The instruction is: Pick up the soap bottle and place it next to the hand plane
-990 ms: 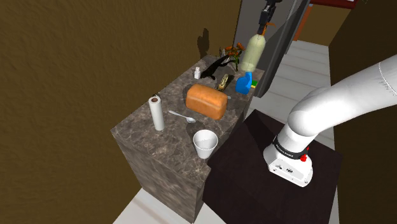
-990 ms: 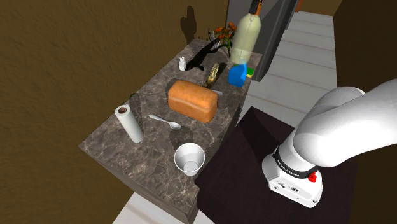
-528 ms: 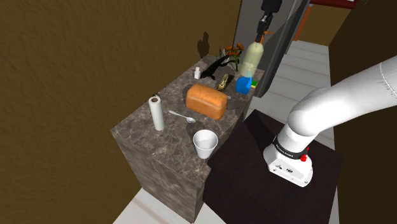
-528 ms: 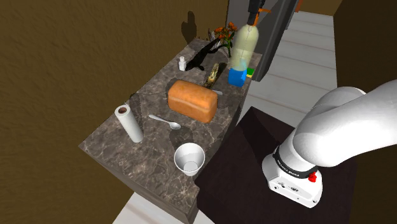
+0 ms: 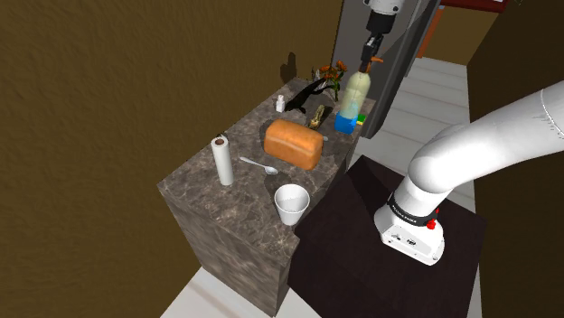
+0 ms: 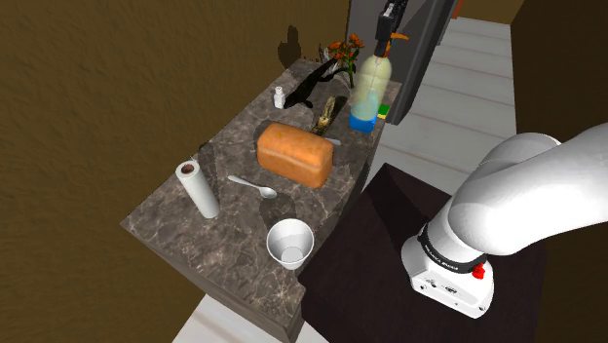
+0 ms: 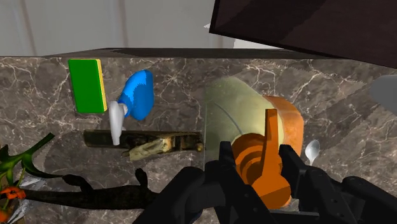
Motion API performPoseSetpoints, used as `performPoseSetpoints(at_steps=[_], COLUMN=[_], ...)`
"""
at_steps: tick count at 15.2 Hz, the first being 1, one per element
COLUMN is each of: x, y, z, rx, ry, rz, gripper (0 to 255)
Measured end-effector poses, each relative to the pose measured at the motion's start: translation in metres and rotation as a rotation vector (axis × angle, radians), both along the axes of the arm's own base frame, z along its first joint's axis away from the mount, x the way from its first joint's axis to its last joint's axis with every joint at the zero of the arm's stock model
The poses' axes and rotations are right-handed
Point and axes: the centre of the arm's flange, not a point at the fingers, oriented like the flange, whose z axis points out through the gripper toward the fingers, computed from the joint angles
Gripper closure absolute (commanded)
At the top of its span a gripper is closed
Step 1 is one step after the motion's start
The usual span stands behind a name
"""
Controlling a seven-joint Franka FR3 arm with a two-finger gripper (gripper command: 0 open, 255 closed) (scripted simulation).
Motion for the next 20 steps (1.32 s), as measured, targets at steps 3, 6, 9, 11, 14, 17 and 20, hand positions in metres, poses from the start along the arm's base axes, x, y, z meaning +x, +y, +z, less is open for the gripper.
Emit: performPoseSetpoints(at_steps=[3, 6, 9, 11, 14, 17, 20], x=[0.000, 0.000, 0.000, 0.000, 0.000, 0.000, 0.001], y=[-0.001, -0.002, -0.002, -0.001, 0.000, -0.001, 0.000], z=[-0.016, -0.032, -0.048, -0.058, -0.075, -0.090, -0.106], rx=[0.000, 0.000, 0.000, 0.000, 0.000, 0.000, 0.000], ry=[0.000, 0.000, 0.000, 0.000, 0.000, 0.000, 0.000], rz=[0.000, 0.000, 0.000, 0.000, 0.000, 0.000, 0.000], gripper=[255, 255, 255, 255, 255, 255, 255])
